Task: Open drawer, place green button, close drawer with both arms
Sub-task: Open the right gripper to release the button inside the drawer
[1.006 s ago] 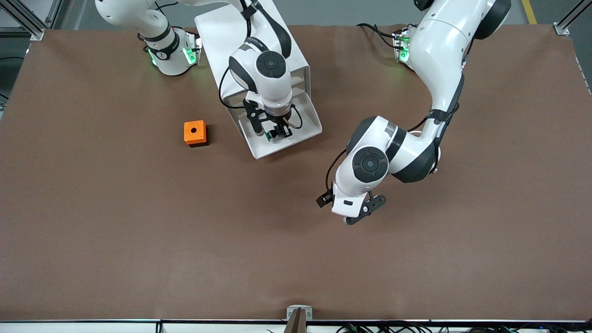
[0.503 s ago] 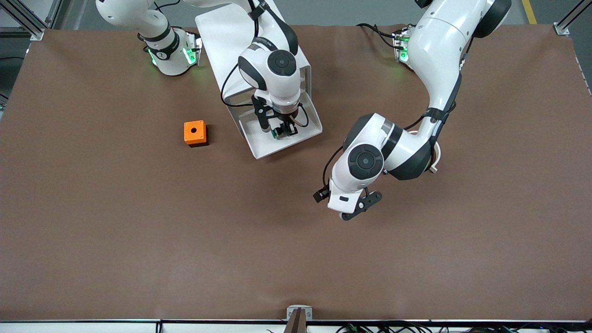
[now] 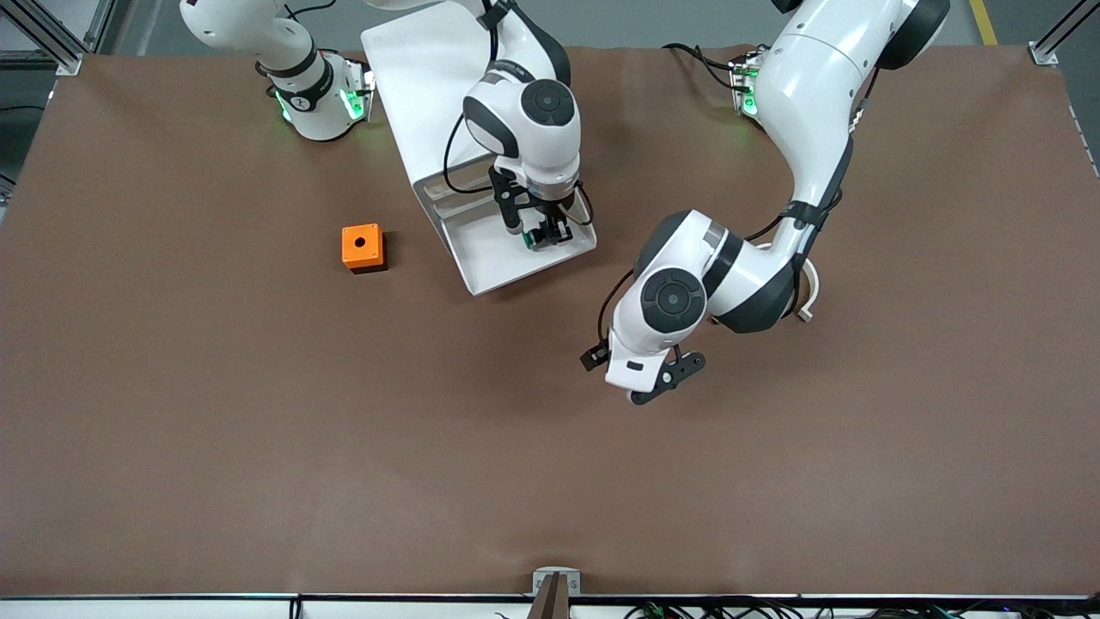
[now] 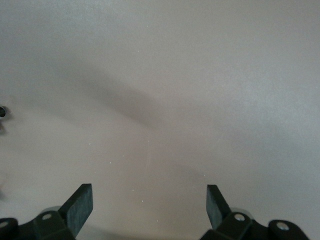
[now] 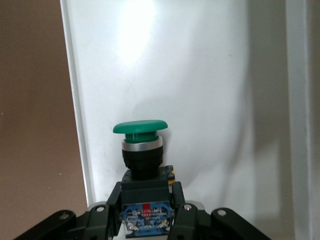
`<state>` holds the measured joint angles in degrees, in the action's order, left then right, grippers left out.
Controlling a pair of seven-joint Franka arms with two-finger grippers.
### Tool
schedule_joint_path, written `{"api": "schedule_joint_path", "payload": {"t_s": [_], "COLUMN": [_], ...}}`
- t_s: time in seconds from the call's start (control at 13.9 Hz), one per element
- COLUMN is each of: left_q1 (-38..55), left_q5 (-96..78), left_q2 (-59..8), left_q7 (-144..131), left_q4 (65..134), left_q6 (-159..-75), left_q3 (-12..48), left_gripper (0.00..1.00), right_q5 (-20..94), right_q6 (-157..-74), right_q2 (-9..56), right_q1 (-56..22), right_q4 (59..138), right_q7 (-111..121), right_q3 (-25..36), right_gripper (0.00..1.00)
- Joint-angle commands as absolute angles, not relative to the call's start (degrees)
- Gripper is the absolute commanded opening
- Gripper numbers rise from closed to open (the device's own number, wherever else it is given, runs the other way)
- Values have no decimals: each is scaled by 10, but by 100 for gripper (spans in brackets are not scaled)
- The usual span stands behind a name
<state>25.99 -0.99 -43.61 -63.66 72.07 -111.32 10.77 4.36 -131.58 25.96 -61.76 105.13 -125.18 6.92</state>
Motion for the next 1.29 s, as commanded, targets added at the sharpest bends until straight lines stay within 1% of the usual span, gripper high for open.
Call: {"api": "schedule_joint_path", "payload": {"t_s": [0.0, 0.36, 0.57, 0.65, 0.72, 0.79, 1.22], "left_q1": [257, 255, 254, 254, 254, 253, 251], "left_q5": [2, 3, 3, 3, 3, 3, 0], "left_q2": [-416, -417, -417, -418, -418, -418, -419], "left_q7": [-641, -639, -639, -638, -639, -638, -638], "left_q4": [746, 747, 746, 747, 747, 747, 746], "left_q6": [-1123, -1124, -1127, -1128, -1128, -1128, -1129], "left_q3": [115, 116, 116, 116, 116, 116, 116], "left_gripper": [100, 100, 100, 100, 100, 100, 100], "right_q5": [40, 39, 36, 35, 36, 34, 14], "right_q6": [-1313, -1313, -1311, -1310, -1308, -1307, -1307], "right_q2": [265, 270, 279, 279, 279, 280, 282], "right_q1": [-626, -625, -625, -625, -621, -621, -623], "right_q4": [1039, 1039, 1026, 1026, 1020, 1016, 1015], "right_q7": [-1268, -1267, -1267, -1267, -1266, -1266, -1261], "right_q3": [74, 74, 74, 74, 74, 75, 75], "right_gripper": [0, 0, 1, 5, 45, 99, 100]}}
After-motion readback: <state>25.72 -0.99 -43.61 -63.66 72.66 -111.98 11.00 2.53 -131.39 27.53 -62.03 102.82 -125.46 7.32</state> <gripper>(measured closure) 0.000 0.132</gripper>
